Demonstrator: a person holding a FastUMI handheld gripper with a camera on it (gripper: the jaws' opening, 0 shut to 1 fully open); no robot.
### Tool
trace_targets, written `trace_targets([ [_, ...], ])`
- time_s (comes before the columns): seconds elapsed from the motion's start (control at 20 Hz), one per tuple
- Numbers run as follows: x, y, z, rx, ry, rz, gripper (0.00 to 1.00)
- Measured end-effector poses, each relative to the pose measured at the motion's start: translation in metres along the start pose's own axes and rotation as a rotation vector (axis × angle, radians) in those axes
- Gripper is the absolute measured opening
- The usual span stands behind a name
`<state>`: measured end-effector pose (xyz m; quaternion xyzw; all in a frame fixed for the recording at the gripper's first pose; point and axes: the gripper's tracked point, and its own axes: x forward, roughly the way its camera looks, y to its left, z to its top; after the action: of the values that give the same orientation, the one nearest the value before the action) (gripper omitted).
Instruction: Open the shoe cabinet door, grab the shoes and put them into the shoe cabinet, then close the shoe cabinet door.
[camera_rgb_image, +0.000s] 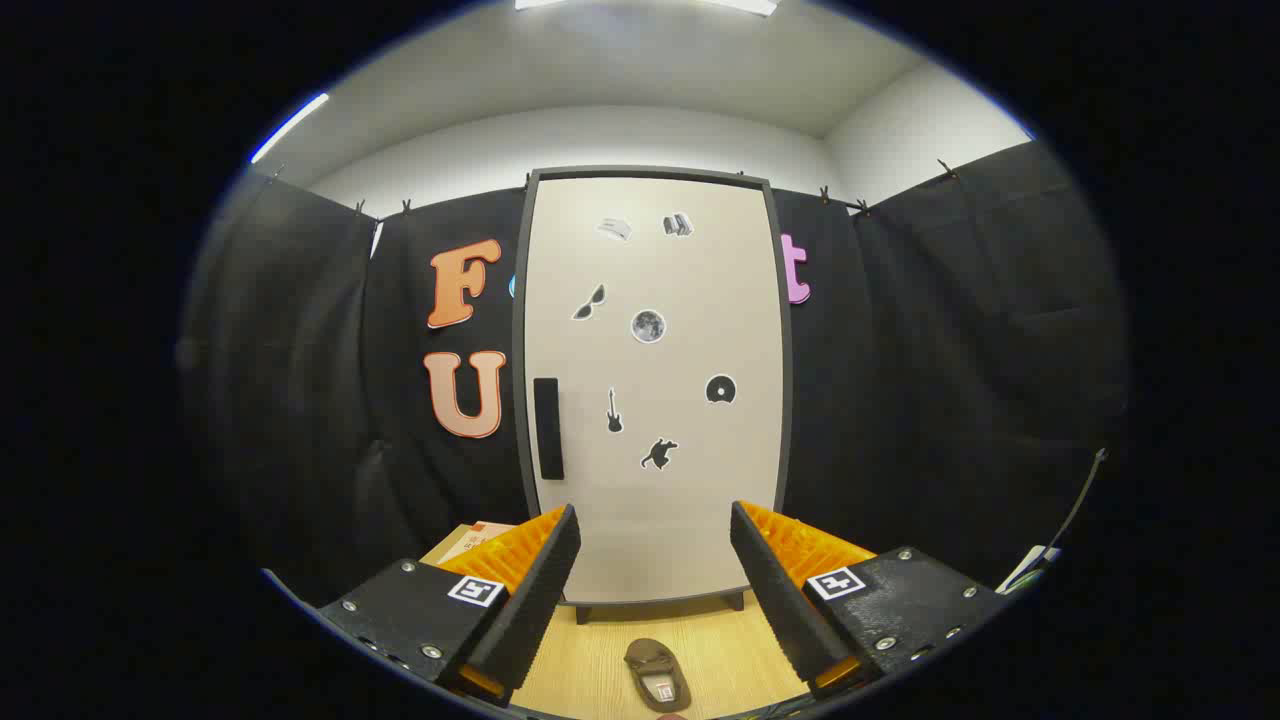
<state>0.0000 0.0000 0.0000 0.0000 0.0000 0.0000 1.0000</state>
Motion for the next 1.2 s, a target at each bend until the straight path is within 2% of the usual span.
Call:
trace_targets([
  [0.8, -0.013, -0.017, 0.006, 0.019, 0.005, 0.017, 0.95],
  [1.2, -0.012, -0.026, 0.012, -0.005, -0.001, -0.004, 0.95],
])
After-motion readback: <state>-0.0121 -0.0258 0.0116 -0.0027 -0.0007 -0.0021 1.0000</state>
